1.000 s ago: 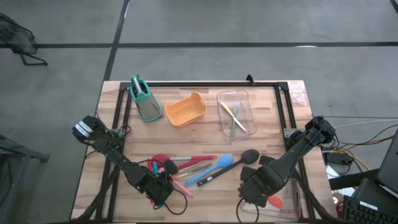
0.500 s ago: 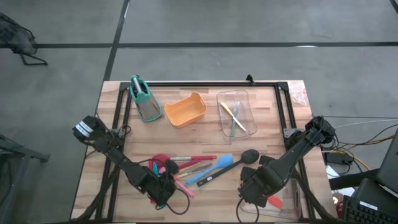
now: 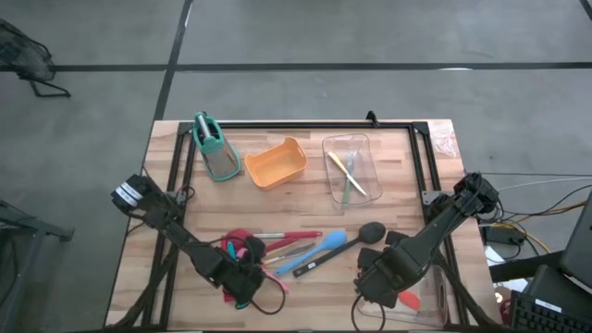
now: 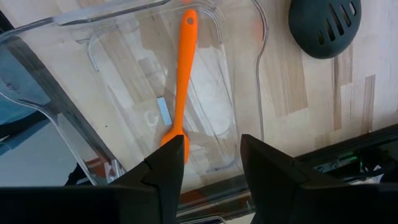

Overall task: Pick & Place Kitchen Items
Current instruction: Put the pink spatula into the bottom transparent bin

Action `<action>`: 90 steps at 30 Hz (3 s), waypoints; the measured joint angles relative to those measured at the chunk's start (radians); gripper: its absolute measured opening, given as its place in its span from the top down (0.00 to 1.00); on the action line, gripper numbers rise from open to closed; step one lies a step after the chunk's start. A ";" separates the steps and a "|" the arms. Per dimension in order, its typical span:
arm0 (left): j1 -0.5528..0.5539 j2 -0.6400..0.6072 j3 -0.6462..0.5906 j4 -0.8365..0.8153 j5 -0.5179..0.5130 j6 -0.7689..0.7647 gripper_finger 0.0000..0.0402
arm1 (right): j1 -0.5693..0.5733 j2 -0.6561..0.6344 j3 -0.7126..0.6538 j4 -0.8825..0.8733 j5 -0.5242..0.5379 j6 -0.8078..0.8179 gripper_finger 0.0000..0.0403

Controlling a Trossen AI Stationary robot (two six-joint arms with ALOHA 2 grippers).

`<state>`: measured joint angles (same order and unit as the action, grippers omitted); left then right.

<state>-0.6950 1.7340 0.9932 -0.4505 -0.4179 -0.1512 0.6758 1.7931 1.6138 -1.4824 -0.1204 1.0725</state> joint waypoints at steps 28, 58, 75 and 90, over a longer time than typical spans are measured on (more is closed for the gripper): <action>0.065 -0.002 0.055 -0.005 0.115 0.095 0.90 | 0.000 -0.005 0.000 0.004 0.023 -0.038 0.89; 0.142 -0.137 0.233 0.051 0.230 0.215 0.91 | 0.132 0.012 -0.091 0.571 0.887 -0.714 0.75; 0.182 -0.149 0.231 0.178 0.526 0.351 0.91 | 0.125 0.065 -0.346 1.465 1.107 -1.343 0.49; 0.218 -0.150 0.231 0.252 0.530 0.376 0.91 | 0.075 0.065 -0.420 1.890 0.762 -1.567 0.60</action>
<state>-0.4771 1.5837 1.2240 -0.1987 0.1126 0.2251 0.7512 1.8580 1.1936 0.4076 0.6414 -0.4944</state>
